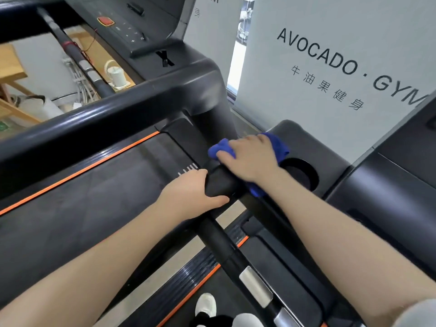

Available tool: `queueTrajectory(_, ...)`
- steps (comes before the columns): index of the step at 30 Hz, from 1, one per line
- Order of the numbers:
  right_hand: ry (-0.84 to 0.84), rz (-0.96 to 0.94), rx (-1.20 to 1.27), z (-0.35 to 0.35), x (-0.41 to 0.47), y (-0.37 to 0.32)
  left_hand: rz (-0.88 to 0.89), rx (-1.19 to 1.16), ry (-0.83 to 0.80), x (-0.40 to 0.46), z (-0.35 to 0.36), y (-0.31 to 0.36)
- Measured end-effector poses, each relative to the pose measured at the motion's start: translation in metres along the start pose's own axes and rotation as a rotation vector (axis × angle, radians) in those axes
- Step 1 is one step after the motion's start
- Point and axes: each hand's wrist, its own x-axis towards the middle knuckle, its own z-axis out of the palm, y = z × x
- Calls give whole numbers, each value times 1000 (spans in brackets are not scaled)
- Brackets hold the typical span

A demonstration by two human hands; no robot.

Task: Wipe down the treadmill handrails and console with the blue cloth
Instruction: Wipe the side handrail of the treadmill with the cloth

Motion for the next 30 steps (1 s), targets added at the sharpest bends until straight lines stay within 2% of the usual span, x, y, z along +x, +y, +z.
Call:
queueTrajectory(3,-6,-117,94,0,-17,-26,32,94,-7,9,-1,9)
queueTrajectory(7,-53,-109,84,-3,-1,-4,7,157,-42,16,0,5)
queueTrajectory(14,13,206,74,-1,32,94,-35,169,-73,17,-1,3)
queueTrajectory(17,17,377,98,2,39,113,-32,149,-64,16,1,2)
queueTrajectory(19,24,418,138,0,38,110,-27,149,-67,16,1,2)
queueTrajectory(22,26,379,161,1,25,92,-24,147,-96,21,0,1)
queueTrajectory(30,-111,128,276,-16,-44,17,40,148,-83,18,0,-1)
